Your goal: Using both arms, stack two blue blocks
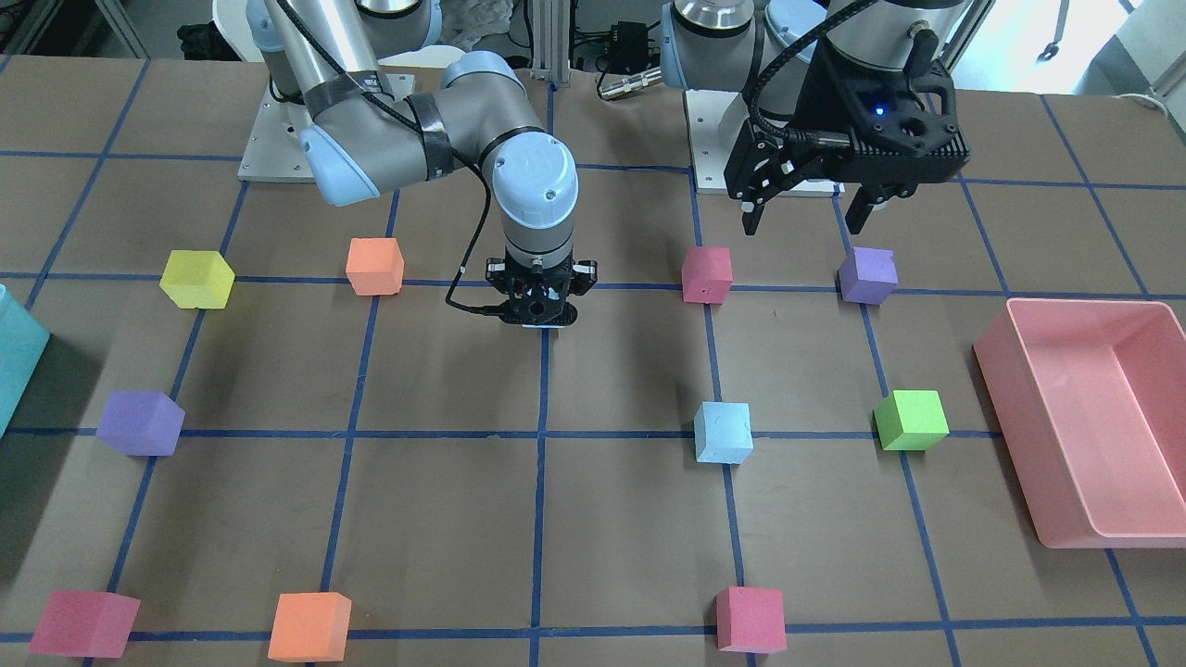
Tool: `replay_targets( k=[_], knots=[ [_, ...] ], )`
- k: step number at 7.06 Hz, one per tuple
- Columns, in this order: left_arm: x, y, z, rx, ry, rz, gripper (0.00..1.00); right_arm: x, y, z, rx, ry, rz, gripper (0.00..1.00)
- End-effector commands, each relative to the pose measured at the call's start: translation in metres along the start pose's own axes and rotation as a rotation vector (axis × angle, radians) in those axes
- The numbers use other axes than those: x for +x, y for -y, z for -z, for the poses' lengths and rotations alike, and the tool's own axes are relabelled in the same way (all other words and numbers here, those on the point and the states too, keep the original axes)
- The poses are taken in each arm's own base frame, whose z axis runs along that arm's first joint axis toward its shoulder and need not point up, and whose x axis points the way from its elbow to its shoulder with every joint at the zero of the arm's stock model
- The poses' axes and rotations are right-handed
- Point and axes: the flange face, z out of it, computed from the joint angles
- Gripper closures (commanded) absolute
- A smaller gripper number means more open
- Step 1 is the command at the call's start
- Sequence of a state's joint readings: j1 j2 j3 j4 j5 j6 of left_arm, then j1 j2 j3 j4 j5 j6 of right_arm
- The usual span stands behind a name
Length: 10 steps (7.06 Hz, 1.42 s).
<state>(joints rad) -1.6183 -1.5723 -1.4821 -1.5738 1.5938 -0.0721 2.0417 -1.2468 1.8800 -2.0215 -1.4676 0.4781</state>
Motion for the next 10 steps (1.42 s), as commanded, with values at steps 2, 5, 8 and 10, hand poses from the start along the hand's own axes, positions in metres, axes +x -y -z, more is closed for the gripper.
replay_targets(
  k=[2,5,8,10],
  knots=[
    [0.0,0.0,-0.001,-0.003,0.0,0.0,0.0,-0.007,0.01,-0.004,0.022,0.01,0.007,0.96],
    [0.002,-0.001,-0.004,-0.009,-0.006,-0.008,0.0,-0.008,0.012,-0.009,0.024,0.009,0.007,0.54],
    [0.002,-0.003,-0.009,-0.017,-0.005,-0.008,0.0,-0.007,0.013,-0.007,0.055,0.013,0.006,0.0],
    [0.002,-0.003,-0.009,-0.019,-0.007,-0.01,0.0,-0.002,0.018,0.001,0.064,0.017,-0.003,0.0]
  ],
)
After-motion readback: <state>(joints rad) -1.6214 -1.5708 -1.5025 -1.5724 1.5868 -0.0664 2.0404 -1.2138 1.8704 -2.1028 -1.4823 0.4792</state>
